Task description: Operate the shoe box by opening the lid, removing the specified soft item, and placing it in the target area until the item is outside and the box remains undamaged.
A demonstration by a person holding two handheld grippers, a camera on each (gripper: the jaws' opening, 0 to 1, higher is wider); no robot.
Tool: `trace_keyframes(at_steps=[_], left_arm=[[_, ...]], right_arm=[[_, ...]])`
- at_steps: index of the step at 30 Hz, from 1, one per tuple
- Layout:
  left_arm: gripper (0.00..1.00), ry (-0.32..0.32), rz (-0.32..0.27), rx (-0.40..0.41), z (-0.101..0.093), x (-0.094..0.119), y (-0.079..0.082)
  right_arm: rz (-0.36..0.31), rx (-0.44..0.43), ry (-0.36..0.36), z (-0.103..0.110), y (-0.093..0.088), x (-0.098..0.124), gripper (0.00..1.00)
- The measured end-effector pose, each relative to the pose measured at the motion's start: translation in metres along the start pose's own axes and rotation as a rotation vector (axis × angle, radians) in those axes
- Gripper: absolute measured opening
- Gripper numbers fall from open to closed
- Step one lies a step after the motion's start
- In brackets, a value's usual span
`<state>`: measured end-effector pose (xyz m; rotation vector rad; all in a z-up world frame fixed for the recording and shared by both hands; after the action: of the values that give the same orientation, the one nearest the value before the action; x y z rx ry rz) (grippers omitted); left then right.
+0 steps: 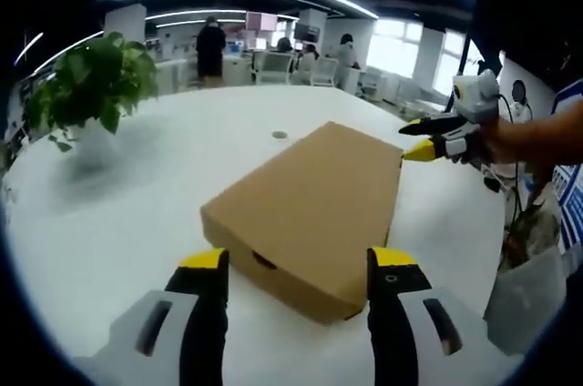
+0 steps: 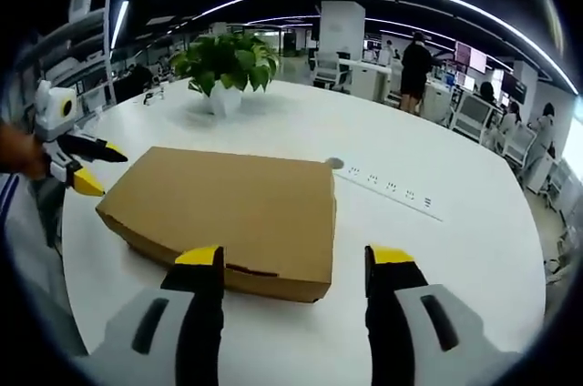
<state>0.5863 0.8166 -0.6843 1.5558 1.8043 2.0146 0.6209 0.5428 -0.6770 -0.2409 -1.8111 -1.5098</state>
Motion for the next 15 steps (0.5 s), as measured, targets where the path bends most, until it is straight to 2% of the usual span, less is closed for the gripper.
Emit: trace_keyframes(at_steps=[5,10,15], left_arm=[[0.62,0.009,0.002,0.009,0.003,-0.004,0.001],[0.61,0.016,-0.003,0.050,0.005,-0.007,0.002],[0.61,0.015,0.002,0.073,0.006,-0.014,0.001]], right_arm=[[0.020,0.000,-0.004,-0.005,-0.001,-0.009,0.58],[0.042,-0.003,0.004,-0.007,-0.002,-0.018,0.56],[0.043,0.010,0.021,-0.004,0.003,-0.027,0.55]])
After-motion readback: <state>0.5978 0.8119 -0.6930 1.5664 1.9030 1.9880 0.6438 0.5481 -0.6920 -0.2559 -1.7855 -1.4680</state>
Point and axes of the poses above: the point that each gripper's makers call its tool centre point, and the gripper's own axes: x roughly backward along the fingers, z roughly to its left, y roughly out of its top, the point moved 2 cm from there along x, roughly backward along the fingers, and after that the axes turned 6 degrees about z, right-handed, at the moved point
